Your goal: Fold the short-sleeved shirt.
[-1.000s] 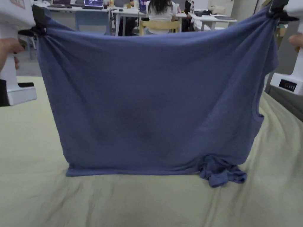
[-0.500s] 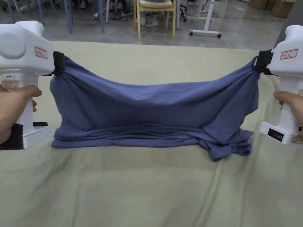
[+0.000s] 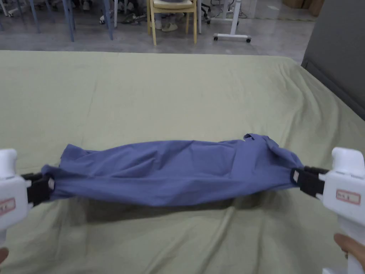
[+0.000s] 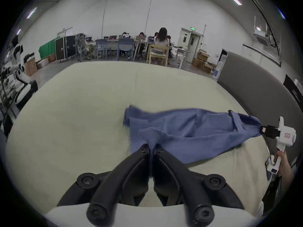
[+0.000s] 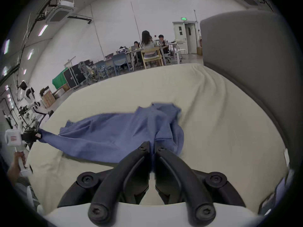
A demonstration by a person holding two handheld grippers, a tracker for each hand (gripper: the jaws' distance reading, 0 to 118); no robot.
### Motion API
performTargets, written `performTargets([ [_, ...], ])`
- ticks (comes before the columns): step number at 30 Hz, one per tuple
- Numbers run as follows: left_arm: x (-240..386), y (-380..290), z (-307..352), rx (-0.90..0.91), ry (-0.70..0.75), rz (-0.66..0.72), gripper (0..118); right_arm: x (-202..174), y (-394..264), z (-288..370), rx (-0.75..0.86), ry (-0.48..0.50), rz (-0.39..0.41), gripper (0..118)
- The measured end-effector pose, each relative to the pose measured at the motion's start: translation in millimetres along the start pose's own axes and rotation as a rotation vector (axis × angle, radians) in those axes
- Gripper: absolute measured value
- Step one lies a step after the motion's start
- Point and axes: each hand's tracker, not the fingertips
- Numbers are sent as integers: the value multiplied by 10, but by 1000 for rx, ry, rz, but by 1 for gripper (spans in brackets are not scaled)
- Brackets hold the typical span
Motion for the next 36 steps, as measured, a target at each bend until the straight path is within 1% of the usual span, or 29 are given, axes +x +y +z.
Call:
performTargets([
  [4, -73, -419, 448, -8, 30, 14, 2, 59, -511, 454, -29, 12, -59, 6],
  [9, -148, -749, 904, -33, 46, 16, 2, 154, -1028, 966, -55, 6, -96, 6],
  [12, -96, -1003, 1071, -101, 82, -66, 2, 159, -1256, 1220, -85, 3, -99, 6],
  [15, -23, -1281, 1135, -172, 96, -83, 2, 159, -1454, 1369, -130, -23, -76, 6],
  [17, 30, -1472, 1139, -212, 105, -54, 2, 212, -1557, 1406, -147, -29, -94, 6],
  [19, 65, -1596, 1153, -221, 107, -55, 2, 205, -1636, 1449, -162, -29, -105, 6],
  [22, 77, -1669, 1073, -251, 140, -59, 2, 196, -1696, 1437, -206, -70, -67, 6],
  [23, 65, -1660, 1022, -264, 144, -68, 2, 210, -1712, 1404, -223, -79, -67, 6],
  [24, 68, -1646, 979, -276, 158, -88, 2, 316, -1753, 1341, -235, -91, -72, 6],
  [26, 113, -1604, 922, -277, 171, -118, 2, 330, -1748, 1332, -232, -92, -75, 6],
  [27, 128, -1583, 908, -276, 171, -132, 5, 320, -1734, 1341, -216, -95, -76, 6],
  [28, 136, -1565, 900, -278, 173, -139, 24, 356, -1689, 1357, -207, -101, -75, 7],
  [29, 145, -1556, 897, -279, 168, -127, 78, 332, -1643, 1360, -206, -125, -64, 48],
  [30, 125, -1547, 913, -297, 145, -92, 94, 313, -1602, 1367, -233, -173, -57, 97],
  [31, 116, -1534, 980, -284, 113, -54, 94, 303, -1569, 1363, -272, -169, -53, 118],
  [32, 120, -1512, 1071, -269, 110, -38, 94, 312, -1529, 1439, -277, -123, -83, 118],
  [33, 149, -1498, 1160, -263, 134, -34, 94, 268, -1503, 1558, -214, -104, -98, 118],
  [34, 179, -1476, 1298, -256, 167, -28, 94, 224, -1467, 1650, -214, -84, -110, 118],
  [35, 218, -1466, 1457, -225, 193, -17, 94, 167, -1431, 1732, -230, -93, -109, 117],
  [36, 275, -1465, 1629, -184, 203, -6, 90, 137, -1409, 1817, -223, -89, -112, 102],
])
